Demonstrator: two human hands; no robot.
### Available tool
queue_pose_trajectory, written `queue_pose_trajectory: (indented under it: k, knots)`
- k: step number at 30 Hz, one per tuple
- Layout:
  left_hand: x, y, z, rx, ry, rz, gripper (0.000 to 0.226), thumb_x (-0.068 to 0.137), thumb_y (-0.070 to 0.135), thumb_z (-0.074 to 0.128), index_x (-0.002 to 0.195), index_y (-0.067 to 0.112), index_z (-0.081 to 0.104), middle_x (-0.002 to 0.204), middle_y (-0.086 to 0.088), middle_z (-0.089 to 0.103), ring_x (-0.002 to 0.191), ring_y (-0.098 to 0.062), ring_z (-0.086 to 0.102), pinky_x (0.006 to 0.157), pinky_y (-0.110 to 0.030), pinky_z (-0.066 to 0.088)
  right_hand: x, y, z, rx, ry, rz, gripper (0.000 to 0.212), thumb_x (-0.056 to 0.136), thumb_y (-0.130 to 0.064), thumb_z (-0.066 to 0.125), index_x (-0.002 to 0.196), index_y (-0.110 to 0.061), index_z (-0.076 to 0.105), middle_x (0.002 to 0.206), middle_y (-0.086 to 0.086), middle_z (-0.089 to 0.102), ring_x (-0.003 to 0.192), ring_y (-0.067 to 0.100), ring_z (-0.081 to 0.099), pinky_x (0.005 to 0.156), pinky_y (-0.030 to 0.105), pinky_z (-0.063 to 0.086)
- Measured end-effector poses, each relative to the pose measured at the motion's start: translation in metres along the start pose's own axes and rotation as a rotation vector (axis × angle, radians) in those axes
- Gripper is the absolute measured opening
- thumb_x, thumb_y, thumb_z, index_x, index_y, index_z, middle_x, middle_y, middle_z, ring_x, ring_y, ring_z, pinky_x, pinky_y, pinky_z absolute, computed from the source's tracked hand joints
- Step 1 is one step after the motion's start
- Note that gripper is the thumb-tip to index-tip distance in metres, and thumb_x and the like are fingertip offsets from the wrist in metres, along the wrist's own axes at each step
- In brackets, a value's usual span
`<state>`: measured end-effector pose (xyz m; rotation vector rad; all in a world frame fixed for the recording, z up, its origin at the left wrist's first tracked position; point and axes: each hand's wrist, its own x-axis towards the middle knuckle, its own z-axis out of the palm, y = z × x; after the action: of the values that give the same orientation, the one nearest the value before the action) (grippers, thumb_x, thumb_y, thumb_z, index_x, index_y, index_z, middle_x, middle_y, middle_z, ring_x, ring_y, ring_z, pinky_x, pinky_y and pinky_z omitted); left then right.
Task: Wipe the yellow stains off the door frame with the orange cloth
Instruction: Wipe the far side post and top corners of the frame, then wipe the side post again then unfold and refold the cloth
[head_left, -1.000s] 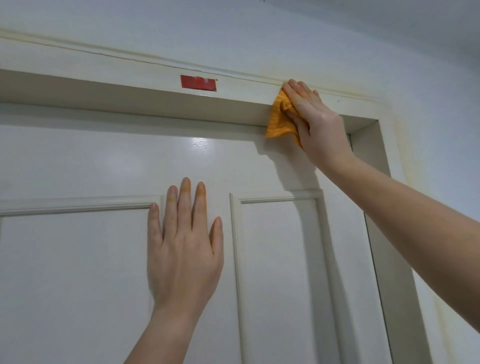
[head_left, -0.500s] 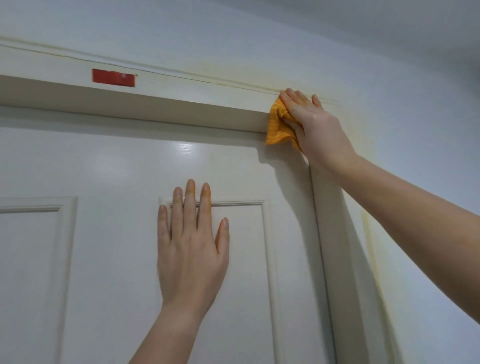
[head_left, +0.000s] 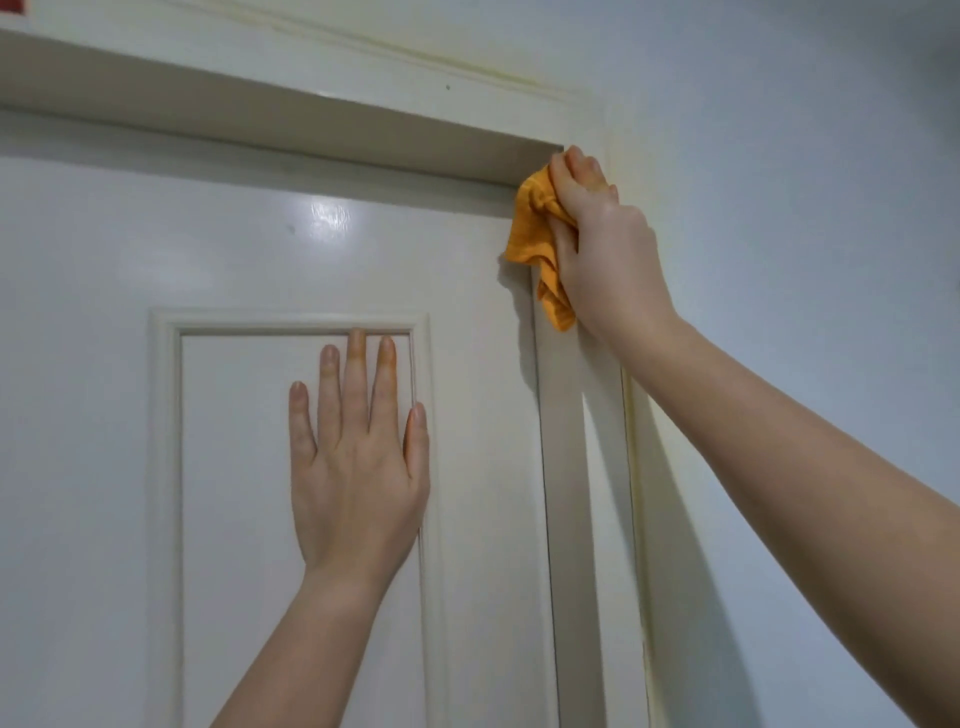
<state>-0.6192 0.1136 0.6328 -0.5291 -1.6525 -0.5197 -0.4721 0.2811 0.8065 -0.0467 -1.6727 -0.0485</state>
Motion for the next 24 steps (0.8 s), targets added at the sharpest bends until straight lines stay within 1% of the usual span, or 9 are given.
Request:
queue_pose_trajectory:
  k: [2, 5, 7, 10, 12, 16, 18, 20, 24]
  knots:
    - [-0.013, 0.001, 0.002, 0.013, -0.026, 0.002, 0.068, 0.115, 0.048, 0.017, 0.176, 0.021, 0.004, 0.185, -0.004, -0.001, 0.171, -0.024, -0.002, 0.138, -0.053, 0.004, -0.021, 0.001, 0.009, 0.016, 0.002, 0.009, 0.054, 0.106, -0.009, 0.041, 0.160, -0.016, 0.035, 0.169, 0.007, 0.028, 0.157, 0.025, 0.023, 0.122, 0.041, 0.031]
    - [-0.028, 0.001, 0.004, 0.022, -0.030, 0.033, 0.068, 0.115, 0.050, 0.017, 0.176, 0.022, 0.003, 0.185, -0.004, 0.000, 0.171, -0.024, -0.002, 0.138, -0.052, 0.003, -0.051, 0.004, 0.012, 0.044, 0.017, 0.021, 0.052, 0.109, -0.012, 0.041, 0.160, -0.017, 0.035, 0.169, 0.006, 0.026, 0.158, 0.022, 0.020, 0.126, 0.030, 0.018]
    - [-0.040, 0.001, 0.004, 0.023, -0.041, 0.044, 0.069, 0.115, 0.051, 0.016, 0.176, 0.022, 0.002, 0.185, -0.004, -0.001, 0.171, -0.025, -0.003, 0.138, -0.053, 0.002, -0.075, 0.004, 0.016, 0.055, 0.018, 0.022, 0.051, 0.110, -0.013, 0.041, 0.161, -0.017, 0.034, 0.170, 0.006, 0.026, 0.159, 0.021, 0.018, 0.127, 0.028, 0.015]
    - [-0.059, 0.001, 0.008, 0.025, -0.066, 0.050, 0.070, 0.115, 0.051, 0.019, 0.176, 0.021, 0.001, 0.185, -0.004, -0.002, 0.171, -0.025, -0.004, 0.138, -0.053, 0.002, -0.116, 0.002, 0.024, 0.085, 0.035, 0.034, 0.052, 0.109, -0.010, 0.045, 0.160, -0.014, 0.036, 0.169, 0.008, 0.028, 0.158, 0.023, 0.019, 0.128, 0.042, 0.021]
    - [-0.072, 0.002, 0.011, 0.026, -0.076, 0.054, 0.071, 0.115, 0.050, 0.022, 0.176, 0.019, 0.002, 0.185, -0.004, -0.001, 0.171, -0.024, -0.003, 0.138, -0.052, 0.002, -0.144, 0.002, 0.030, 0.098, 0.060, 0.035, 0.052, 0.107, -0.005, 0.048, 0.158, -0.009, 0.038, 0.167, 0.012, 0.030, 0.157, 0.026, 0.022, 0.127, 0.047, 0.022]
    - [-0.100, 0.001, 0.013, 0.019, -0.125, 0.089, 0.073, 0.116, 0.050, 0.022, 0.175, 0.015, -0.002, 0.185, -0.004, -0.002, 0.171, -0.024, -0.002, 0.138, -0.049, -0.001, -0.206, 0.003, 0.037, 0.103, 0.053, 0.032, 0.055, 0.102, 0.006, 0.052, 0.155, -0.001, 0.040, 0.165, 0.015, 0.033, 0.156, 0.030, 0.025, 0.129, 0.047, 0.017]
    - [-0.110, -0.001, 0.014, 0.012, -0.147, 0.110, 0.075, 0.115, 0.050, 0.023, 0.175, 0.014, -0.004, 0.185, -0.005, -0.004, 0.171, -0.023, -0.003, 0.138, -0.048, -0.002, -0.238, 0.002, 0.037, 0.096, 0.032, 0.036, 0.055, 0.101, 0.008, 0.054, 0.154, 0.001, 0.041, 0.165, 0.015, 0.032, 0.156, 0.030, 0.025, 0.128, 0.049, 0.019]
    - [-0.118, -0.004, 0.014, -0.002, -0.157, 0.130, 0.076, 0.115, 0.049, 0.025, 0.175, 0.013, -0.004, 0.185, -0.005, -0.004, 0.171, -0.023, -0.003, 0.138, -0.047, -0.002, -0.269, -0.001, 0.038, 0.079, 0.014, 0.036, 0.050, 0.103, 0.003, 0.052, 0.152, 0.003, 0.042, 0.164, 0.015, 0.031, 0.156, 0.032, 0.026, 0.127, 0.052, 0.022]
    - [-0.131, -0.010, 0.011, -0.086, -0.177, 0.197, 0.075, 0.115, 0.045, 0.032, 0.175, 0.014, 0.000, 0.185, -0.005, 0.001, 0.171, -0.023, 0.001, 0.138, -0.045, -0.002, -0.335, -0.006, 0.036, 0.030, -0.060, 0.045, 0.043, 0.110, -0.012, 0.039, 0.150, 0.004, 0.045, 0.163, 0.016, 0.032, 0.155, 0.034, 0.028, 0.124, 0.055, 0.028]
